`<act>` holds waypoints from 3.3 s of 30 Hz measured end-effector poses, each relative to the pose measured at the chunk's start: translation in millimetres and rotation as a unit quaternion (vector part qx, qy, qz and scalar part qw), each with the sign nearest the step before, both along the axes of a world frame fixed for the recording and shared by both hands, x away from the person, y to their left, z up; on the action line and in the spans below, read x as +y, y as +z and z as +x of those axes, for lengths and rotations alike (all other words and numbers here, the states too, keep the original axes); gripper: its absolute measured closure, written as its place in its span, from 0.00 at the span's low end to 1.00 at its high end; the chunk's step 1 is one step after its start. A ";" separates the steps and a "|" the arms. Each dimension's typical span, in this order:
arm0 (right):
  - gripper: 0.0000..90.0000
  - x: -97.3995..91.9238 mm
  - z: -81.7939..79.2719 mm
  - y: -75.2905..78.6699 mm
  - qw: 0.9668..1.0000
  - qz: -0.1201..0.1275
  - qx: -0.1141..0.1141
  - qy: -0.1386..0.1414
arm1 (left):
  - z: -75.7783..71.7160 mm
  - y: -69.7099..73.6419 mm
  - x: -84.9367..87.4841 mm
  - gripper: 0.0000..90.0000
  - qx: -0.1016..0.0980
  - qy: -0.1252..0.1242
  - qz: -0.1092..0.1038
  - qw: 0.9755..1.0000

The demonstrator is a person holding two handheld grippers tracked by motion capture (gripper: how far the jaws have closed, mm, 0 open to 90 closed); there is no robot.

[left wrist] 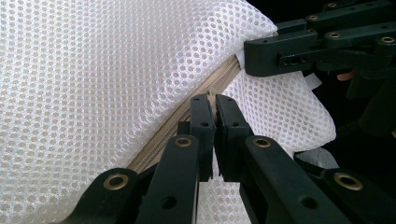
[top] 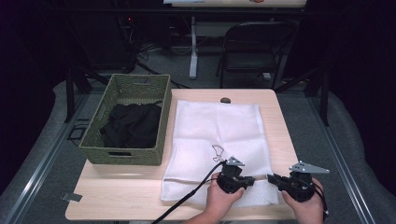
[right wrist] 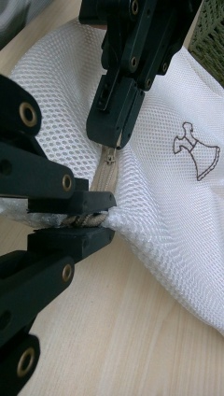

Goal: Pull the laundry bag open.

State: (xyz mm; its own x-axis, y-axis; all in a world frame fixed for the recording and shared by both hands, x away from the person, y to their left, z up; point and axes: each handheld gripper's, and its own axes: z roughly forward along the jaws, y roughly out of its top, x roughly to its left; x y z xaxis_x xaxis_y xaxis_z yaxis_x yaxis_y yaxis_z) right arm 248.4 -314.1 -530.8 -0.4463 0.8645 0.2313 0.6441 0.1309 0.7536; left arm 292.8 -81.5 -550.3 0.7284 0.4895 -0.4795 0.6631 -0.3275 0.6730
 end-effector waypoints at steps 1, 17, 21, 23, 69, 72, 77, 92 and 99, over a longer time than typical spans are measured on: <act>0.92 -0.1 0.0 -0.1 1.000 -0.002 0.003 0.001 | 0.0 -0.2 0.2 0.97 0.000 0.001 0.000 1.000; 0.92 3.8 -1.1 0.1 1.000 -0.003 0.001 0.006 | 1.7 -0.9 5.4 0.97 0.000 -0.007 0.002 1.000; 0.92 3.7 -1.1 0.0 1.000 -0.002 0.002 0.006 | 1.8 -0.7 5.8 0.97 0.000 -0.007 0.002 1.000; 0.92 3.7 -1.3 0.0 1.000 -0.004 0.000 0.006 | 1.7 -0.5 6.0 0.97 -0.002 -0.006 0.004 1.000; 0.91 3.0 1.1 -3.2 0.999 -0.029 0.009 -0.015 | 3.4 -2.2 30.3 0.97 0.002 0.011 0.015 1.000; 0.91 5.8 0.9 -3.5 0.999 -0.030 0.009 -0.009 | 2.7 -2.3 32.8 0.97 0.003 0.011 0.015 1.000; 0.91 6.1 1.3 -3.6 0.999 -0.031 0.008 -0.006 | 2.4 -2.6 38.3 0.97 0.002 0.013 0.014 1.000; 0.91 10.4 1.4 -3.9 0.999 -0.037 0.009 -0.003 | 0.5 -4.1 44.1 0.97 0.005 0.014 0.013 1.000; 0.92 11.1 1.6 -3.0 0.999 -0.036 0.009 -0.001 | 0.4 -4.2 45.3 0.97 0.005 0.016 0.012 1.000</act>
